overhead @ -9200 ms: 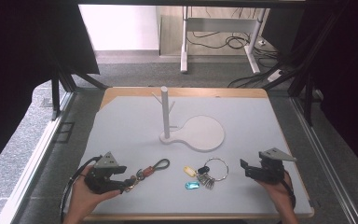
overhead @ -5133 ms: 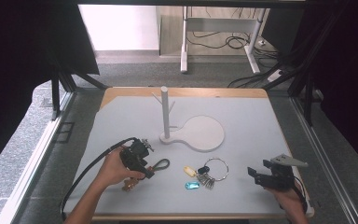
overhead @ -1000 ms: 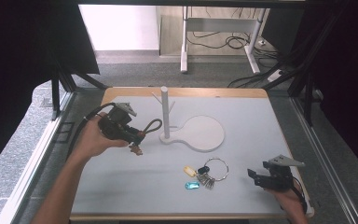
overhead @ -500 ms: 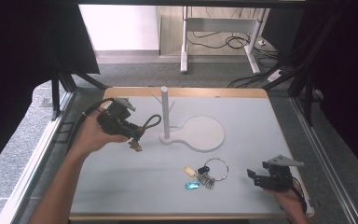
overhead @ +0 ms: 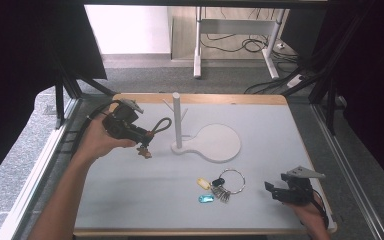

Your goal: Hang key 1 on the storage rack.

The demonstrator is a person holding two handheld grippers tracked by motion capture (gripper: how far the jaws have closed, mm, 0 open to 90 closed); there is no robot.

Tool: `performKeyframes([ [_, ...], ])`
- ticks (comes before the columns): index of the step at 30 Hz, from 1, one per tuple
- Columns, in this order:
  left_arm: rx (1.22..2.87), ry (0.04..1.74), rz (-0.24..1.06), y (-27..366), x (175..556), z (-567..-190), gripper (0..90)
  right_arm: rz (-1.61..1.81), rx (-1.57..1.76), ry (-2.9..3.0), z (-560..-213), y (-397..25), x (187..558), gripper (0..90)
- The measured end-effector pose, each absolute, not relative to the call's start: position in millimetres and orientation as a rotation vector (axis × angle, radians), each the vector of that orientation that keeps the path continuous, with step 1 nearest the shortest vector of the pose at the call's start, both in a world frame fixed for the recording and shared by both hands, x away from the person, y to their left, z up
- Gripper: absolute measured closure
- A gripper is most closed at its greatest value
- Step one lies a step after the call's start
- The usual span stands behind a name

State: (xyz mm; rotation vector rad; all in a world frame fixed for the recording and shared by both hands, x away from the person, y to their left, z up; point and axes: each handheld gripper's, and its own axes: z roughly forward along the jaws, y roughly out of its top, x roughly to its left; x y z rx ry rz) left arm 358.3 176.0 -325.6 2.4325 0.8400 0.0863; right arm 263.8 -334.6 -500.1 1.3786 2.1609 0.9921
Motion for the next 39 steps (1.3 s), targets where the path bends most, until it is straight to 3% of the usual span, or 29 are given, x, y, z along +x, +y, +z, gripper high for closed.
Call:
performKeyframes([
  [39, 2.404, 0.924, 0.061, 187.0, 396.6, -318.3, 66.7, 0.965, 1.379, 2.177, -505.1, -334.3, 265.1, 26.0],
])
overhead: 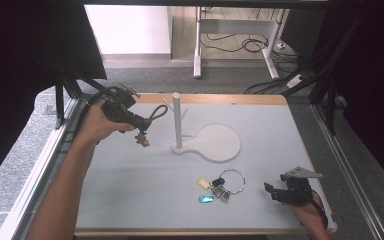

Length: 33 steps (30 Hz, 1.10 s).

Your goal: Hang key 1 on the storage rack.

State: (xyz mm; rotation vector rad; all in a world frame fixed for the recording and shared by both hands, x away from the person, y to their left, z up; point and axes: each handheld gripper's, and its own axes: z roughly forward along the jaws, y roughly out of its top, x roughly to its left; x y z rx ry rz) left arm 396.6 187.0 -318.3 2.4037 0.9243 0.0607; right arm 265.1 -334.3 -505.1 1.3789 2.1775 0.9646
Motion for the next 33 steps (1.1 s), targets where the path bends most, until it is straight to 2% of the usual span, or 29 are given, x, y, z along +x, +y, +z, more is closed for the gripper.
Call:
performKeyframes([
  [21, 2.374, 0.953, 0.04, 189.5, 421.4, -308.2, 66.7, 0.935, 1.359, 2.193, -507.2, -330.7, 266.1, 26.1],
  [33, 2.386, 0.971, 0.014, 182.5, 437.5, -317.3, 66.6, 0.931, 1.362, 2.194, -507.5, -331.6, 266.1, 26.5],
])
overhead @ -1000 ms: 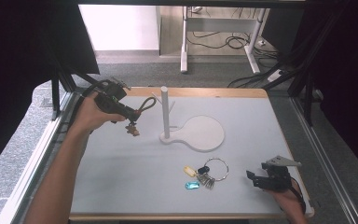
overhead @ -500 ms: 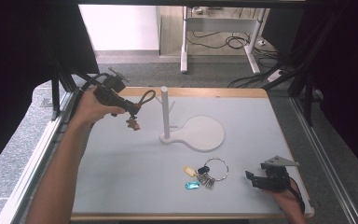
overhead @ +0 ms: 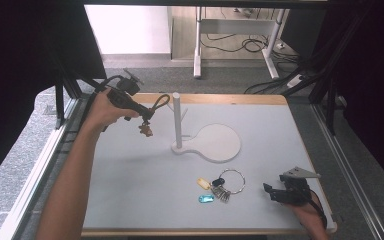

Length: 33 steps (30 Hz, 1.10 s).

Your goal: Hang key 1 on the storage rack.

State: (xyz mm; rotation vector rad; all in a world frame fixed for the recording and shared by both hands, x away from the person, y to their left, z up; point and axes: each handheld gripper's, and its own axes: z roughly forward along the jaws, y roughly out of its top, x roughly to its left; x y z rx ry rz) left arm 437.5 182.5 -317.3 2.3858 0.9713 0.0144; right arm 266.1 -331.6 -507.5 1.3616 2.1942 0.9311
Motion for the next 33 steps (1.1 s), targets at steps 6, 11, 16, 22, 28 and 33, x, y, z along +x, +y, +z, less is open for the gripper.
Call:
performKeyframes([
  [6, 2.403, 0.955, 0.0, 175.8, 438.3, -325.7, 66.6, 0.927, 1.36, 2.193, -507.3, -331.5, 265.8, 26.8],
  [11, 2.41, 0.956, 0.001, 175.0, 437.6, -327.8, 66.6, 0.927, 1.364, 2.192, -507.1, -332.1, 265.8, 26.8],
  [16, 2.414, 0.954, -0.003, 173.6, 436.4, -330.8, 66.6, 0.924, 1.365, 2.194, -507.9, -332.1, 266.2, 26.8],
  [22, 2.431, 0.945, -0.013, 167.4, 435.9, -338.2, 66.5, 0.919, 1.361, 2.196, -508.0, -331.0, 266.1, 26.8],
  [28, 2.444, 0.937, -0.016, 161.0, 434.5, -343.9, 66.3, 0.918, 1.363, 2.198, -508.3, -331.0, 266.3, 26.8],
  [33, 2.442, 0.937, -0.002, 157.0, 433.8, -349.8, 65.8, 0.92, 1.362, 2.199, -508.0, -331.0, 266.1, 26.8],
])
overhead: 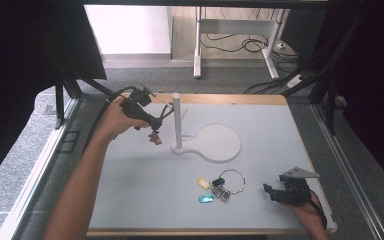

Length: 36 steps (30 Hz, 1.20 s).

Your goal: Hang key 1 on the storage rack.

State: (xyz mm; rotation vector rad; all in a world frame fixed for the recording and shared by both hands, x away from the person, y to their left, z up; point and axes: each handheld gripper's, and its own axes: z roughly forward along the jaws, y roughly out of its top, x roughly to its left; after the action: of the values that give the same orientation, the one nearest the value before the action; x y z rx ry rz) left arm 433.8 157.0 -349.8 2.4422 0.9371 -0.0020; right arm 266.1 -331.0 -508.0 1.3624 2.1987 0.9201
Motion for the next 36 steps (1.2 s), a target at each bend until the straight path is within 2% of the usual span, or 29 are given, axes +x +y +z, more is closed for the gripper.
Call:
performKeyframes([
  [3, 2.434, 0.933, 0.009, 156.9, 430.0, -351.0, 62.0, 0.92, 1.364, 2.198, -508.0, -331.8, 266.3, 26.8],
  [8, 2.418, 0.922, 0.031, 159.7, 420.3, -350.6, 60.4, 0.923, 1.366, 2.199, -507.8, -331.1, 266.0, 26.8],
  [18, 2.401, 0.852, 0.112, 168.5, 375.4, -360.6, 56.7, 0.934, 1.353, 2.189, -506.2, -327.9, 264.8, 27.3],
  [36, 2.401, 0.832, 0.176, 170.6, 301.1, -422.6, 50.6, 0.96, 1.331, 2.203, -504.8, -324.5, 263.3, 27.6],
])
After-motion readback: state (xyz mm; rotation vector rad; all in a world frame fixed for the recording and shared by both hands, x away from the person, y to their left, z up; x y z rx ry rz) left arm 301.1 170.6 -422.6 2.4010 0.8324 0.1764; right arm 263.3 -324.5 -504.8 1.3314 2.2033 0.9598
